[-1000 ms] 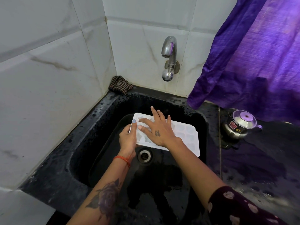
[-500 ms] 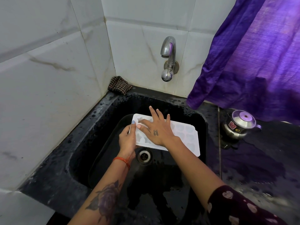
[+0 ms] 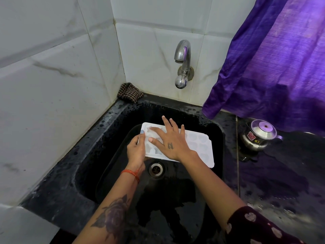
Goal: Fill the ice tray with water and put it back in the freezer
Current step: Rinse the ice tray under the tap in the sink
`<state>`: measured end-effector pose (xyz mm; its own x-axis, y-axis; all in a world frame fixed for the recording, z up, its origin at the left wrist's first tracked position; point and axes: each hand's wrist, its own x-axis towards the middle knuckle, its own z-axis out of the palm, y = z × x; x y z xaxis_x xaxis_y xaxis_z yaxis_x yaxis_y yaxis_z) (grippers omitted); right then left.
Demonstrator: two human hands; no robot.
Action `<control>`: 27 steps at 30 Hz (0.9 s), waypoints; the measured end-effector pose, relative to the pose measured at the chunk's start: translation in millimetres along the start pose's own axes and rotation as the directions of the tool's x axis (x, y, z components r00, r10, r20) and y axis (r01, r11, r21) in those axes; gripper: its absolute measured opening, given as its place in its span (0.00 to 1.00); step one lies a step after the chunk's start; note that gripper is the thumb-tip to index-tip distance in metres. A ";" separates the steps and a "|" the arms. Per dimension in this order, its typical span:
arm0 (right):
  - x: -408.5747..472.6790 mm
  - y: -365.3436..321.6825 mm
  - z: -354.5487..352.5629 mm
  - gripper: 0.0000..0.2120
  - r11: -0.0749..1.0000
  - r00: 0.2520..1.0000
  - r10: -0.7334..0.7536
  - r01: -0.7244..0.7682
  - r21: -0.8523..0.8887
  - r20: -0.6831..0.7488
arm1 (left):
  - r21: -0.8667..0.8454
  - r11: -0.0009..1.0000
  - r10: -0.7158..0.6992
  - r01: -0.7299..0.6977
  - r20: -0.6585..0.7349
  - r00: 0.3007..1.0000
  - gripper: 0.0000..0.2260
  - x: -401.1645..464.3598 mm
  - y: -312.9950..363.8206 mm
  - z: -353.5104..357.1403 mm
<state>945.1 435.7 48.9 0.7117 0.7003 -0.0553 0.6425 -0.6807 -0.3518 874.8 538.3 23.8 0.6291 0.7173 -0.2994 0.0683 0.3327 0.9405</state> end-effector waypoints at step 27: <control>-66.6 69.6 -0.8 0.17 0.927 0.898 0.372 -0.345 0.148 -0.235 | -0.047 0.998 -0.045 0.040 -0.118 0.992 0.09 3.6 16.2 -11.5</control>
<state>942.7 341.6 28.8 0.9447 0.3256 0.0391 0.3081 -0.8405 -0.4457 869.2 553.3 36.1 0.5293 0.7690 -0.3584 0.0566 0.3894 0.9193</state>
